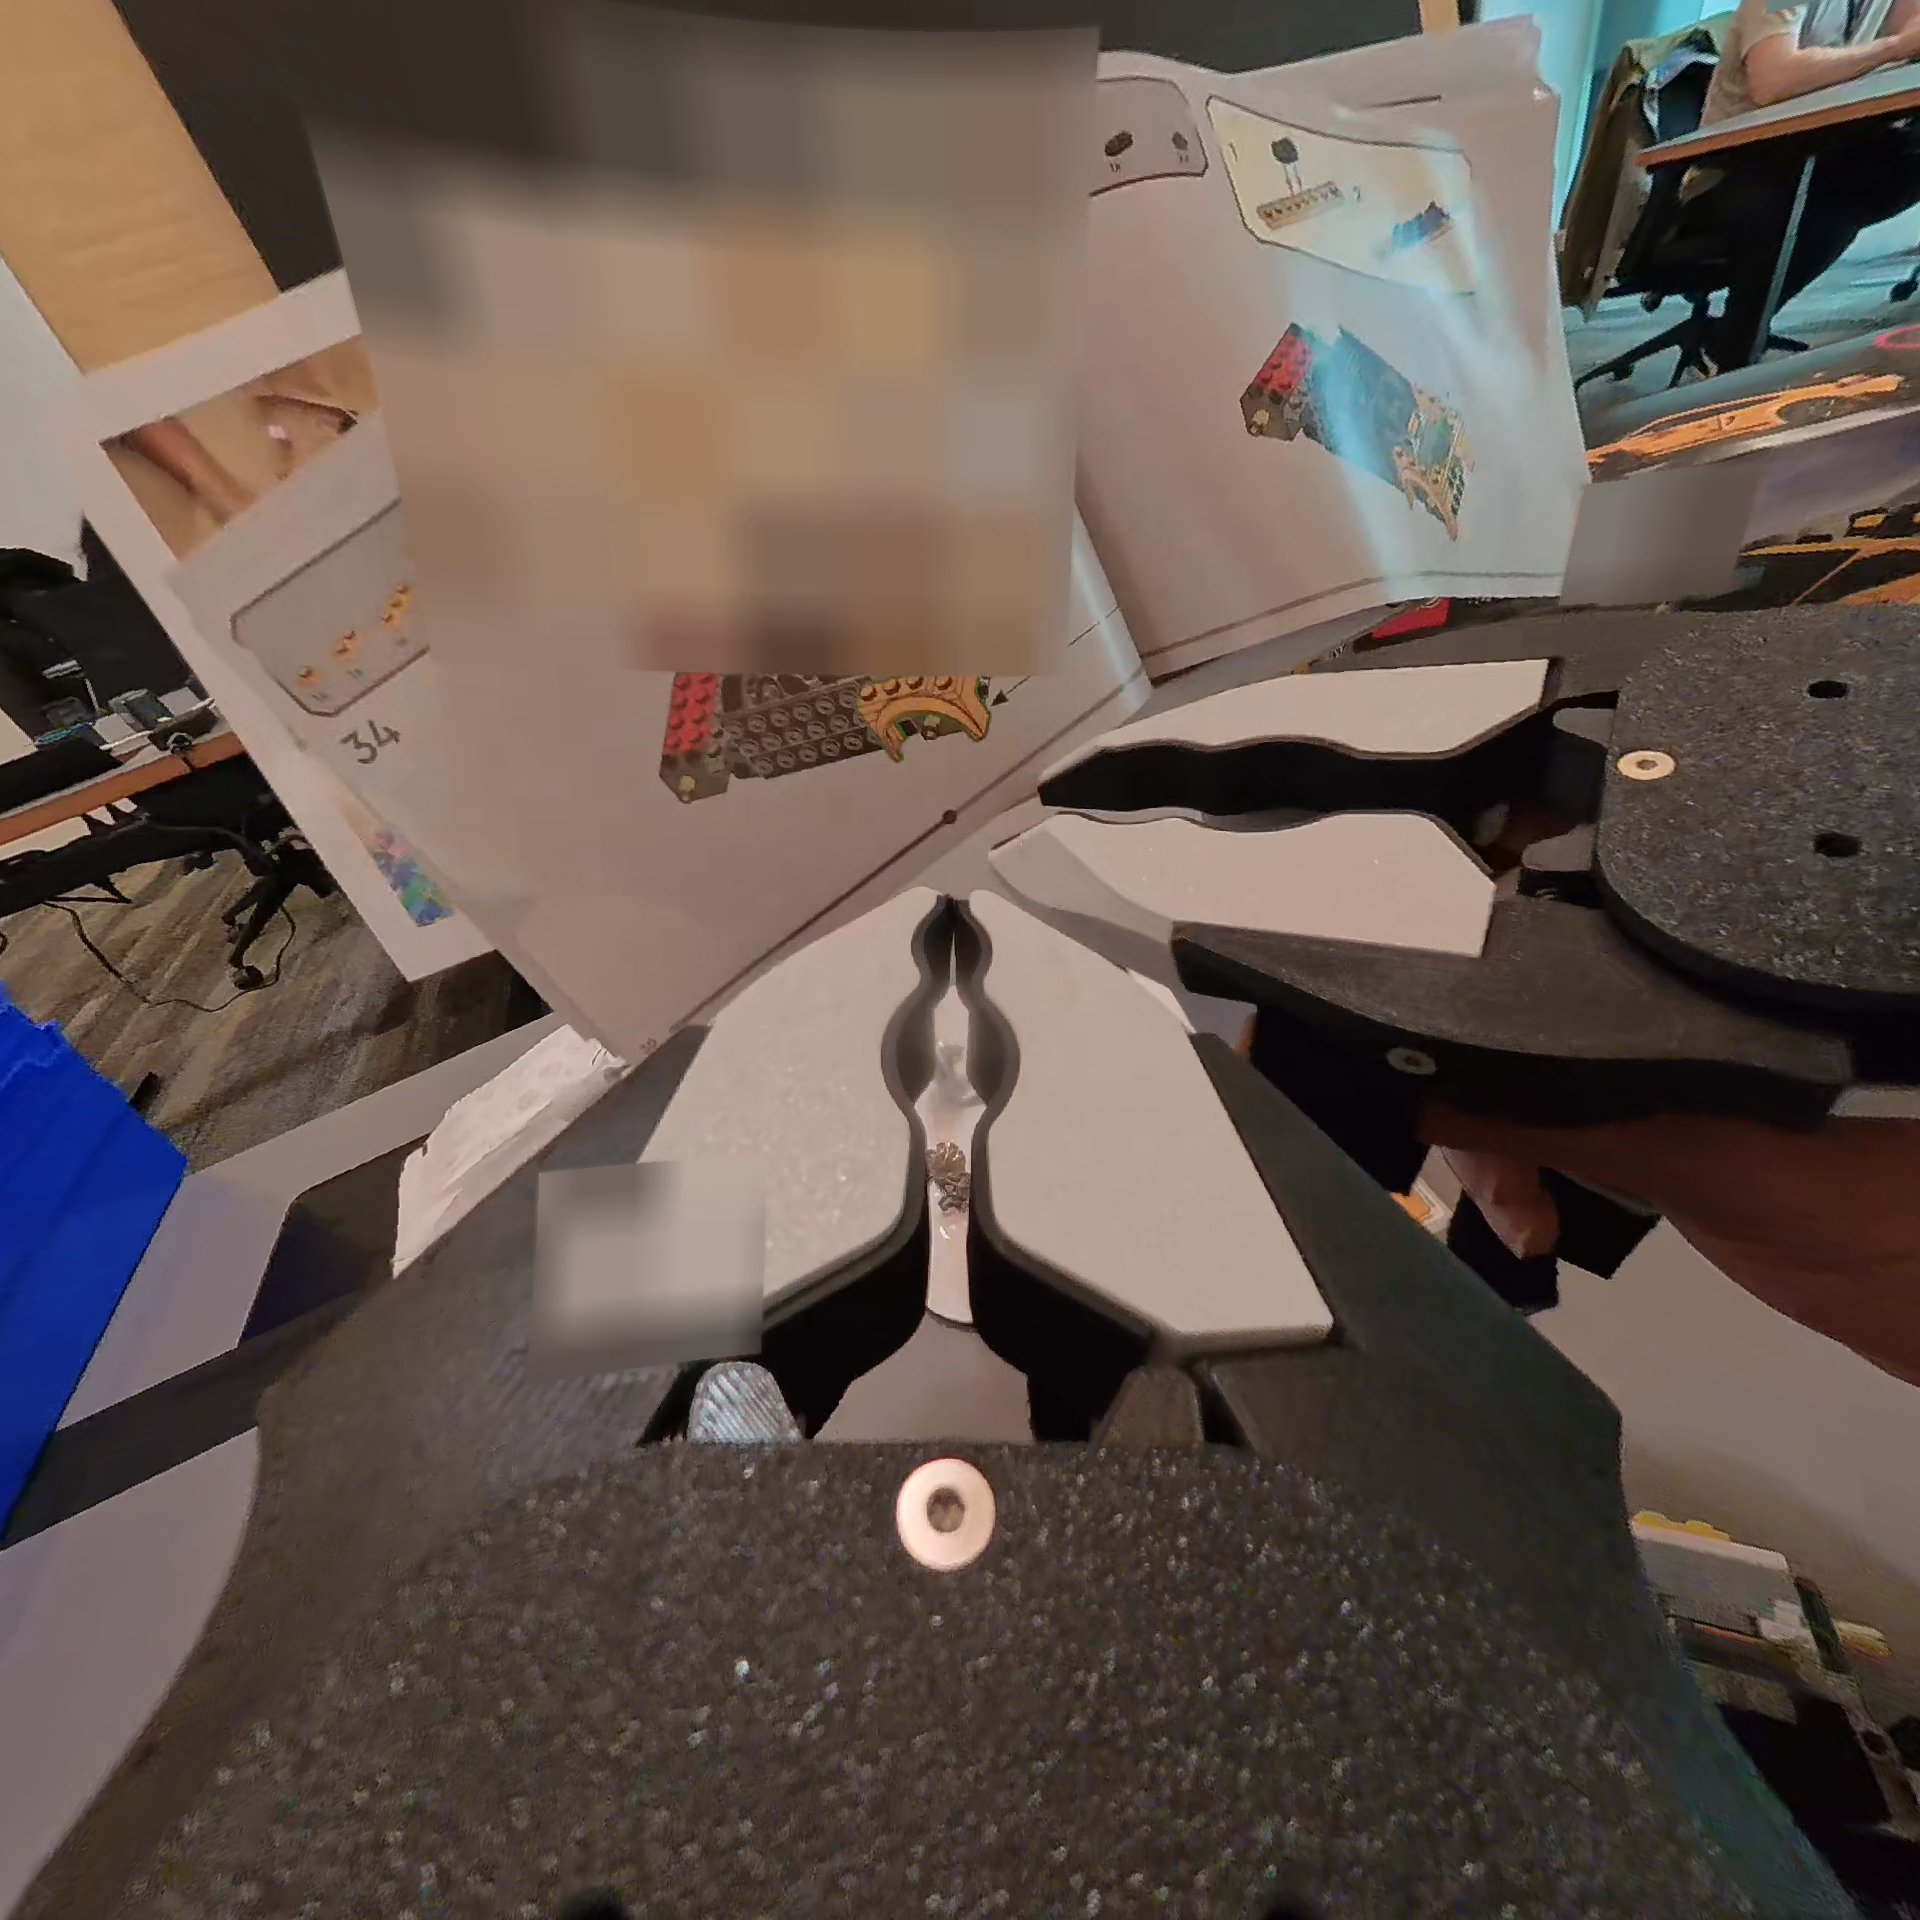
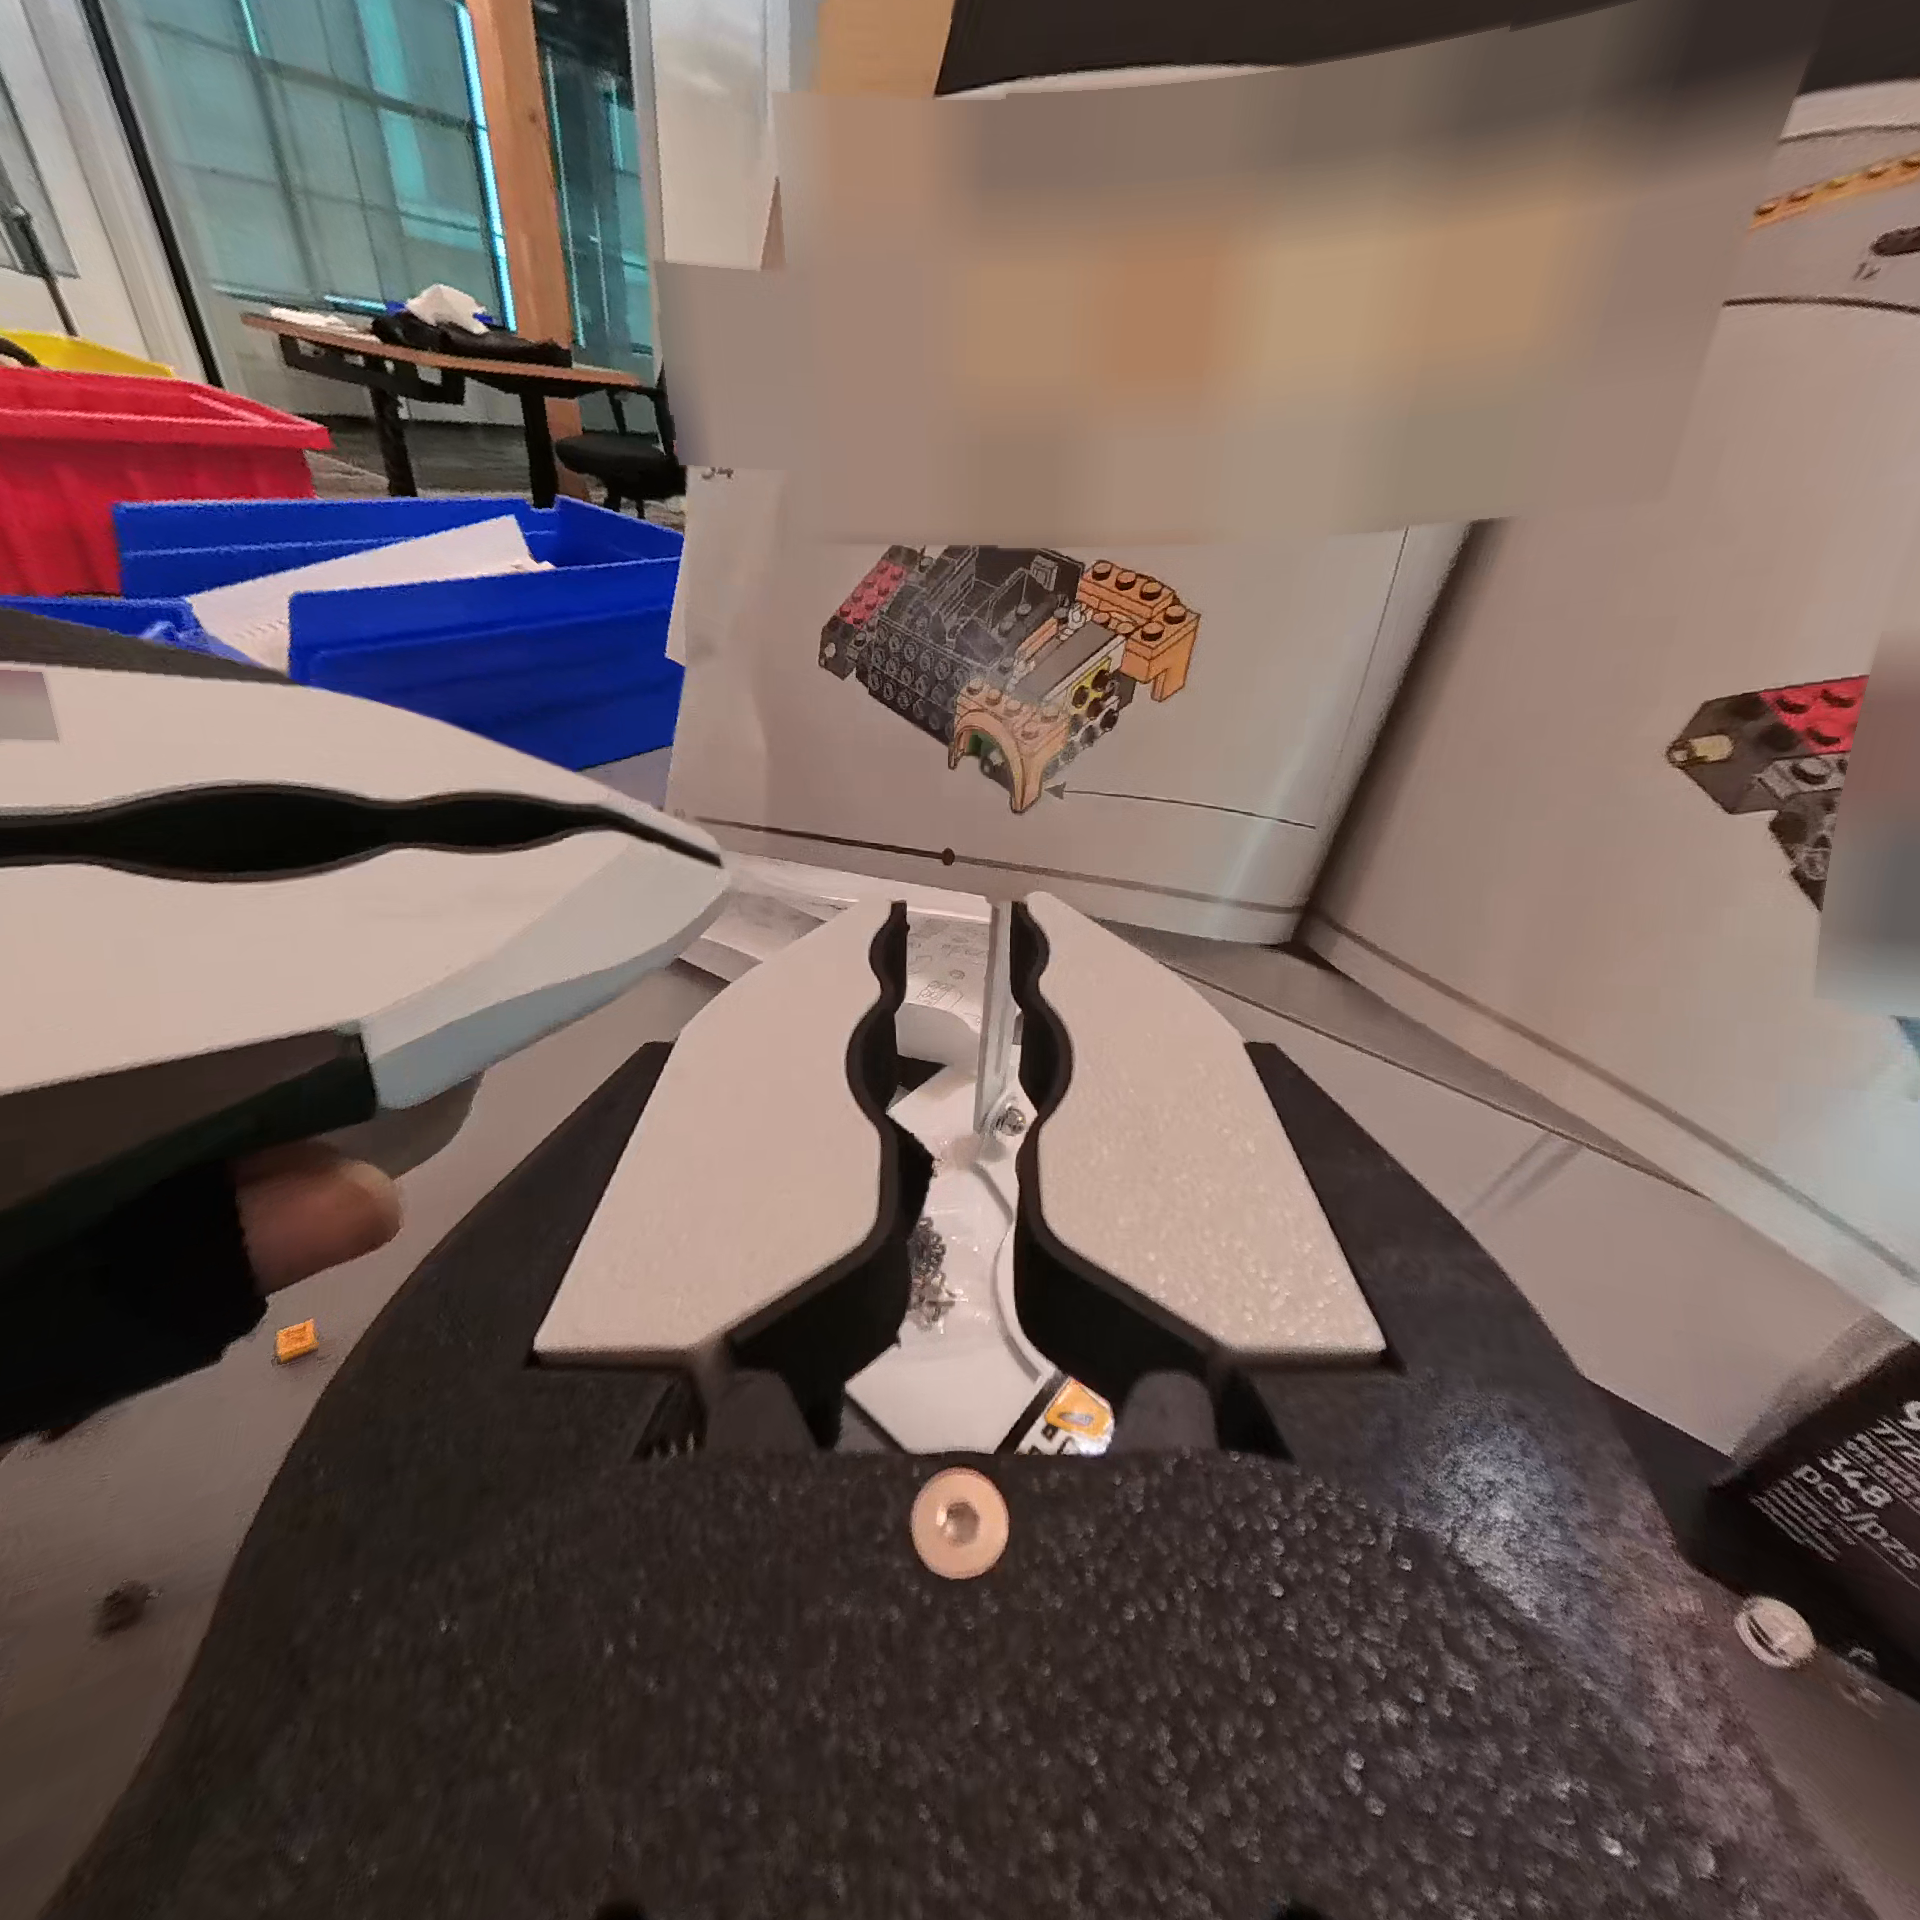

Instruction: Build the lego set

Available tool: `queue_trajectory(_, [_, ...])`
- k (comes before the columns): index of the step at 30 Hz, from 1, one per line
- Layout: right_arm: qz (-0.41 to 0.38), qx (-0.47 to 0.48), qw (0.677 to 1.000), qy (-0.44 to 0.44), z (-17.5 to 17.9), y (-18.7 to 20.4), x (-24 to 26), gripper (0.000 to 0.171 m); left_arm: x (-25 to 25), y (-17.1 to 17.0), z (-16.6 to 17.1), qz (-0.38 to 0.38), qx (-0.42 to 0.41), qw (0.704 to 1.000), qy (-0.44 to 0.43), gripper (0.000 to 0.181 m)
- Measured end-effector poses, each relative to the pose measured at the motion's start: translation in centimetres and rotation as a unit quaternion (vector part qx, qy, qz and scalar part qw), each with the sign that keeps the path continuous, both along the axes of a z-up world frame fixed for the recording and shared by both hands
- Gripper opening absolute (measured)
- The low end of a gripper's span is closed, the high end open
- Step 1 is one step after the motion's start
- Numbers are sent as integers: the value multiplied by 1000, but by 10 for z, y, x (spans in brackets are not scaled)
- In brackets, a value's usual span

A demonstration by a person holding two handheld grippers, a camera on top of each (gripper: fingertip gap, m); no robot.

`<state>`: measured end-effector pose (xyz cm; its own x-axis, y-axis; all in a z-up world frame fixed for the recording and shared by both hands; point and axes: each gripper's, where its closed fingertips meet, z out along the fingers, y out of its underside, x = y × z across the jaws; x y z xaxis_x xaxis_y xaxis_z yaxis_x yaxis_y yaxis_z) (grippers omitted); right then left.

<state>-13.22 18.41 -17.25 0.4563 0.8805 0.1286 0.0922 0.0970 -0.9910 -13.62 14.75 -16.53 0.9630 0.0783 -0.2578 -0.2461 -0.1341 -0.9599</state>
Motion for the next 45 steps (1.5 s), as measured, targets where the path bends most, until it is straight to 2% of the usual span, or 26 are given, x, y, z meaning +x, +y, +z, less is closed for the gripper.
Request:
queue_trajectory(17, [-14, 10, 999, 33, 15, 9, -1, 17, -1, 4, -9, 1, -8, 1000, 5, 0])
queue_trajectory(45, [-19, 20, 998, 49, 20, 9, 5, 16, 2, 4, -8, 0, -5, 1000, 8, 0])
